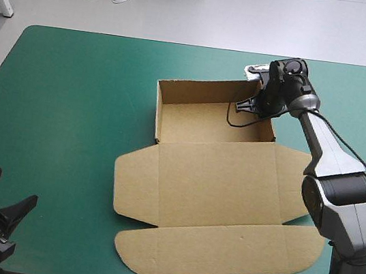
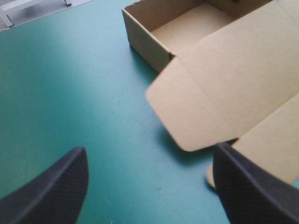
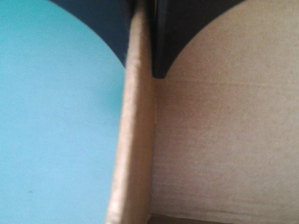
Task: Fold the box
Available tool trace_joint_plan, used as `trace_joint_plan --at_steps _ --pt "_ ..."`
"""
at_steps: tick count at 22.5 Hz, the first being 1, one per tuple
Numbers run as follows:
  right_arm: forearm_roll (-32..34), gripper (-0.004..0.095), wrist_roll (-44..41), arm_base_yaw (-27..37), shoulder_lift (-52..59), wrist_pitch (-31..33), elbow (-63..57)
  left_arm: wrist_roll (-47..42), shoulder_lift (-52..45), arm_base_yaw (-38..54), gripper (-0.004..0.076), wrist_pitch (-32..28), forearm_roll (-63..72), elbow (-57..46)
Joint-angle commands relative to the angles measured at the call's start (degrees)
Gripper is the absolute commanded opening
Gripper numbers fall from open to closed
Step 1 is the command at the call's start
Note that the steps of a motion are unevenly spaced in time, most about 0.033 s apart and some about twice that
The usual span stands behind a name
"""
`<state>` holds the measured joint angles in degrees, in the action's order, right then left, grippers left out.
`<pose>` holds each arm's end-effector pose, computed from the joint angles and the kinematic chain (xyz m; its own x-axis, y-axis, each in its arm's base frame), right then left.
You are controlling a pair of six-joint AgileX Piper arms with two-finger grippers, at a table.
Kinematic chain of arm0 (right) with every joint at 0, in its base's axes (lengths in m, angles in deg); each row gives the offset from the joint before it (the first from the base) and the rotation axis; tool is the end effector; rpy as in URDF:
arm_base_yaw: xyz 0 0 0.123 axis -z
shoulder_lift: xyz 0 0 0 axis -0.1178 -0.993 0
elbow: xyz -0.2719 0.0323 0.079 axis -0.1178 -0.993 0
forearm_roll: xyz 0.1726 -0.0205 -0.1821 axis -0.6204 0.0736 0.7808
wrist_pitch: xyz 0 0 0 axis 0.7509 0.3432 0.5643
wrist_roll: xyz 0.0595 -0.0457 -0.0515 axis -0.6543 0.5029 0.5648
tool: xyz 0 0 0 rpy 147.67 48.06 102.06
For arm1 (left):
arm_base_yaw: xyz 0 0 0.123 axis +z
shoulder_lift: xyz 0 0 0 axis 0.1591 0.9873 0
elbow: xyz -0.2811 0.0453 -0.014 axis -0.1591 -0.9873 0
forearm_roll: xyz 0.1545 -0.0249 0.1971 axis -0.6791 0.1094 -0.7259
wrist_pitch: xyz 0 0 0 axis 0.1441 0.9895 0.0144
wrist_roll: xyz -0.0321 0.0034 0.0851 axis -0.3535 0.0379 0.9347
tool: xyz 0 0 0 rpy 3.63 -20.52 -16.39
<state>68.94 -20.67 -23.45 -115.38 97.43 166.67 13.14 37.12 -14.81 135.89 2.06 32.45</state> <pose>0.4532 0.1290 0.2732 -0.9047 -0.2408 -0.3514 -0.2363 0.9700 -0.0565 0.0136 -0.0075 0.4221 -0.4108 0.2889 -0.8647 0.4595 0.8848 0.0773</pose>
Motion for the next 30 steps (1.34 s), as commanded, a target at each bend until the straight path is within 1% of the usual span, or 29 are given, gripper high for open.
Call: trace_joint_plan --at_steps 1,5,6,7,8,11,12,16,18,25,30 --pt "7.93 -0.0016 1.00 1.71 3.97 1.79 1.37 0.00 0.86 -0.16 0.0531 2.39 0.08 1.03" --pt "8.35 -0.0017 1.15 7.66 5.62 1.79 1.37 0.51 0.86 -0.16 0.0531 2.39 0.08 1.03" --pt "7.80 -0.0017 1.24 10.42 6.03 1.79 1.37 0.91 0.86 -0.16 0.0531 2.14 0.08 1.03" --pt "7.55 -0.0017 1.37 11.63 6.21 1.67 1.37 0.91 0.86 -0.16 0.0531 1.86 0.08 1.03" --pt "6.47 -0.0019 1.70 14.75 6.45 1.41 1.37 0.91 0.86 -0.16 0.0531 1.63 0.08 1.03" --pt "6.58 -0.0019 3.20 21.59 6.45 1.24 1.37 0.91 0.86 -0.16 0.0531 2.33 0.08 1.03" --pt "6.68 -0.0018 3.20 22.84 6.45 1.03 1.37 0.91 0.86 -0.16 0.0531 2.33 0.08 1.03" --pt "8.51 -0.0019 5.93 28.98 6.45 -1.86 1.37 0.91 0.86 -0.16 0.0531 2.33 0.08 1.03" --pt "6.60 -0.0019 6.36 33.52 6.45 -2.12 0.85 0.91 0.86 -0.16 0.0531 2.33 0.08 1.03" --pt "5.20 -0.0017 7.13 39.08 6.35 -5.19 -3.45 0.91 0.86 -0.16 0.0531 2.33 0.08 1.03" --pt "4.90 -0.0017 9.22 39.34 6.35 -6.99 -6.22 0.91 0.86 -0.16 0.0531 2.33 0.08 1.03"
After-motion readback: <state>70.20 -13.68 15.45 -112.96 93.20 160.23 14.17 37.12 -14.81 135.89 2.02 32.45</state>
